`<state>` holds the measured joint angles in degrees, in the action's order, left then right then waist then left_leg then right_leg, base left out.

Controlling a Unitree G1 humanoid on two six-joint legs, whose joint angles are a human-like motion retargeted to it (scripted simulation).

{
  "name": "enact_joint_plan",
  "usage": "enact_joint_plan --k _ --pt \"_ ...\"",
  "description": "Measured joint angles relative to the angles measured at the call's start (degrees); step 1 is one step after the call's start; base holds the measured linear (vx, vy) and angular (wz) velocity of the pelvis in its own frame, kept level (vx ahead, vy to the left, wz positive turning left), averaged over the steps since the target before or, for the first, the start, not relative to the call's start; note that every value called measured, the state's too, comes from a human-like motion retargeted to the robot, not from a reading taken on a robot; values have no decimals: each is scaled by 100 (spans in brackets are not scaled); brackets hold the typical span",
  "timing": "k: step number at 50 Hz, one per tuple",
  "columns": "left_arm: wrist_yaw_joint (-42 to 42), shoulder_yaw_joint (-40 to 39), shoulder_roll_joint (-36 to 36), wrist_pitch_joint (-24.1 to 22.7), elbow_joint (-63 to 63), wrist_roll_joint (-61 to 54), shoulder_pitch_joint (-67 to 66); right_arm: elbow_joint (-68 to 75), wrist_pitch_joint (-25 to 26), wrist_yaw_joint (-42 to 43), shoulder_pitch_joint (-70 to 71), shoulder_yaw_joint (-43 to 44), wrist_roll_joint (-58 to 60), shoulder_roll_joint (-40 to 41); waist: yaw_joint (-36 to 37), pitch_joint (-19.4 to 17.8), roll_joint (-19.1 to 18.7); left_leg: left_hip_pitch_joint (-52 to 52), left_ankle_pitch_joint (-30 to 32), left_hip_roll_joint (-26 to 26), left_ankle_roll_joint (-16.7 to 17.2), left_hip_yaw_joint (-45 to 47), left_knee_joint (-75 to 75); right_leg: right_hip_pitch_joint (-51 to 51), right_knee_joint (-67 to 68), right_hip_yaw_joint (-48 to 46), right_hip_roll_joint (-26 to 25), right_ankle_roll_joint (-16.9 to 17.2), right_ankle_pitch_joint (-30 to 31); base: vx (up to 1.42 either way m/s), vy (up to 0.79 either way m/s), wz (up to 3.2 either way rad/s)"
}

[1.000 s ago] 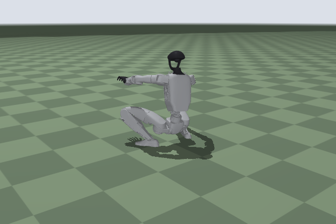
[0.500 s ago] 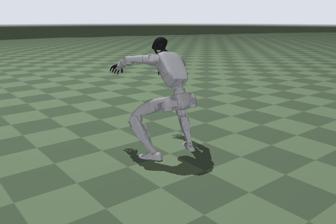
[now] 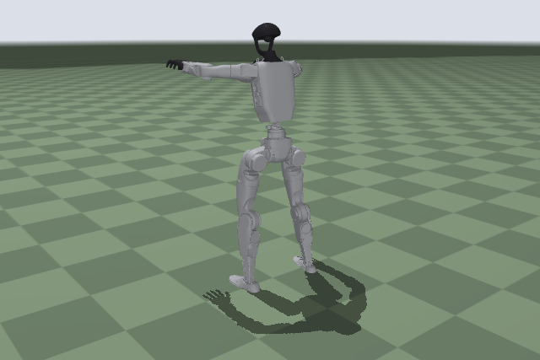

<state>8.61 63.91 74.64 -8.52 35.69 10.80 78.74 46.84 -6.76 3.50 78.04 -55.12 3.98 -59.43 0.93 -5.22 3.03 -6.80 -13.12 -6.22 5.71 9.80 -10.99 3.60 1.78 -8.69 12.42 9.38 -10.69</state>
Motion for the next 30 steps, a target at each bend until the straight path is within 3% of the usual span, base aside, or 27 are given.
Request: enact_joint_plan --k 5,12,20,22,30 --pt "-177 -310 -637 32 790 236 -222 31 -114 -251 -245 -89 232 -72 38 545 -61 352 -66 -36 -46 13 80 -408 -33 -224 3 -78 -192 17 -2 15" --pt "-253 -460 -1141 68 1335 470 -160 114 -187 -538 -406 -89 164 -293 145 931 -92 750 -200 -76 -33 -9 112 -725 240 -406 38 -229 -519 12 -3 9" --pt "-162 -203 -1346 45 1546 651 85 302 -174 -644 -268 -153 -19 -488 156 1151 -148 935 -281 -100 14 -103 57 -981 272 -514 28 -223 -607 8 -4 9" --pt "-276 -235 -1403 -126 1585 369 164 388 67 -542 -128 -138 246 -498 110 1115 -203 966 -385 -176 286 -146 15 -1089 204 -554 -62 -197 -706 5 -4 12" --pt "-190 -151 -1435 -170 1761 47 384 455 82 -462 262 -324 214 -581 5 1171 -262 1027 -396 -219 335 -170 2 -1212 133 -592 -115 -171 -720 0 0 0"
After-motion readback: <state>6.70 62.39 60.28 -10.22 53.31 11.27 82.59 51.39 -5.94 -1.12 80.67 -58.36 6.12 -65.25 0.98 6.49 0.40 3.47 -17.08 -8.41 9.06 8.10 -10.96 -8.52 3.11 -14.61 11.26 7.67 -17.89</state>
